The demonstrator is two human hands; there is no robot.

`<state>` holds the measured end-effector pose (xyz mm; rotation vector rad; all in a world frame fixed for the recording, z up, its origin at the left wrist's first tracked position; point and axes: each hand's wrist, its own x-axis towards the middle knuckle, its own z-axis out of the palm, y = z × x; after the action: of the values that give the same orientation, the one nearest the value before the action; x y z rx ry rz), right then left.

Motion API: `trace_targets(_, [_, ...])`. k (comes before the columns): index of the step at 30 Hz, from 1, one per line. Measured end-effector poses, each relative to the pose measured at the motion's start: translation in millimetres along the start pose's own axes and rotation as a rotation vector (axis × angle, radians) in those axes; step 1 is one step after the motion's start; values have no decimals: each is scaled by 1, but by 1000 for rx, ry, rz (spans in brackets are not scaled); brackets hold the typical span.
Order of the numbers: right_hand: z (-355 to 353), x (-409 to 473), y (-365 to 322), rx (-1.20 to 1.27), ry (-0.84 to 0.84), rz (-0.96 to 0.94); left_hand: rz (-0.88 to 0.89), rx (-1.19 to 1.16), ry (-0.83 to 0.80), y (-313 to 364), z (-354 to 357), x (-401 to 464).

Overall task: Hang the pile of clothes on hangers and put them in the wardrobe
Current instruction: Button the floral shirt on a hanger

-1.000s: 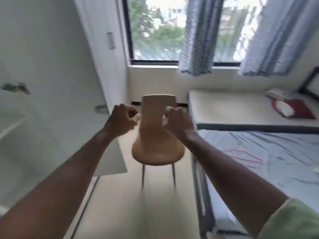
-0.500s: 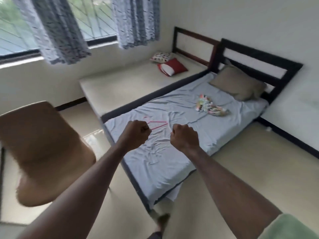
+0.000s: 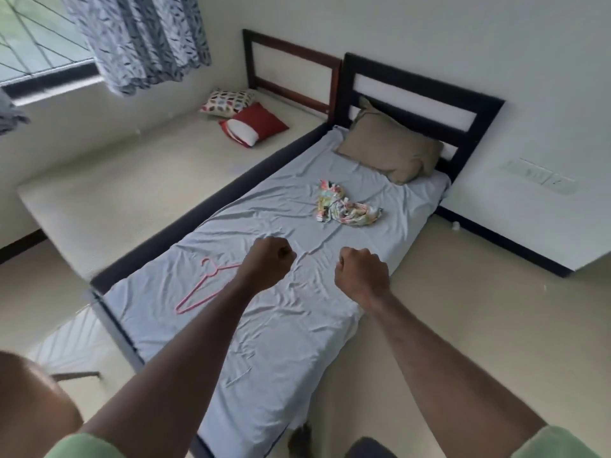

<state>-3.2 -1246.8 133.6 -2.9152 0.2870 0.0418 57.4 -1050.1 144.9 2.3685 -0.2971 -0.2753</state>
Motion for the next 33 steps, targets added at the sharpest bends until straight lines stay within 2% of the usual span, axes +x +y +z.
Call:
trace_targets(9, [1, 158, 84, 16, 18, 75, 23, -36, -75, 35, 58, 166])
trace_targets(15, [27, 280, 143, 32, -37, 32, -75, -75, -38, 43, 112, 275])
trace_targets(20, [60, 383, 212, 51, -154, 0, -212, -112, -87, 46, 176, 382])
trace_targets(26, [151, 502, 286, 86, -223, 13, -310, -208, -62, 31, 272, 502])
trace_targets(29, [208, 541, 303, 119, -260, 22, -341, -179, -94, -6, 318, 542])
trace_targets(33, [295, 585, 317, 198, -259, 21, -343, -71, -22, -70, 378, 592])
